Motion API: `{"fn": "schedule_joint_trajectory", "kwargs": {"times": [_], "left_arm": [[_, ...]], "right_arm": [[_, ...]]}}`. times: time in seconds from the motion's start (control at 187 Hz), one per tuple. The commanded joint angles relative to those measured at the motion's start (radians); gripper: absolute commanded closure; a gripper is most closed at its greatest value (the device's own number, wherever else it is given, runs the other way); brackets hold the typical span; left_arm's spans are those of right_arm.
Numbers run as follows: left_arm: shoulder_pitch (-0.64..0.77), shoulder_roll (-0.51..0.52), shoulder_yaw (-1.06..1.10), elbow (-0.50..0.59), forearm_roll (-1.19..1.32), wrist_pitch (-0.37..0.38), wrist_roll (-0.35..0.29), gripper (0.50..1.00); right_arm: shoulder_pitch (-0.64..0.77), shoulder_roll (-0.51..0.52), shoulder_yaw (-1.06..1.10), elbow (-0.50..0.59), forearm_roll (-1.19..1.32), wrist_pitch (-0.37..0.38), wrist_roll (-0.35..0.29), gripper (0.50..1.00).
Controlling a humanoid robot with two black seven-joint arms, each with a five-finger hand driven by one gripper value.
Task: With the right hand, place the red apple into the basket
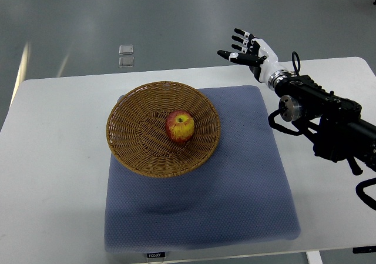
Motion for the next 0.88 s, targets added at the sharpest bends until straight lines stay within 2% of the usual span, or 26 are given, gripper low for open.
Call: {"fn": "schedule_joint_trajectory", "kwargs": {"times": [0.0,0.24,0.87], "left_arm": [[-0.001,0.0,0.0,-0.001,0.0,0.0,0.0,0.5],[-0.001,0.0,0.0,0.001,0.0,0.0,0.0,0.5],[-0.001,0.0,0.0,-0.001,0.0,0.0,0.0,0.5]], "right_arm": [[-0.033,0.022,0.067,0.0,0.077,0.034,0.0,0.587],[-0.049,0.045,0.228,0.0,0.08,0.114,0.0,0.587],[-0.073,0.059,0.261,-0.012,0.078,0.102,0.013,0.587]]}}
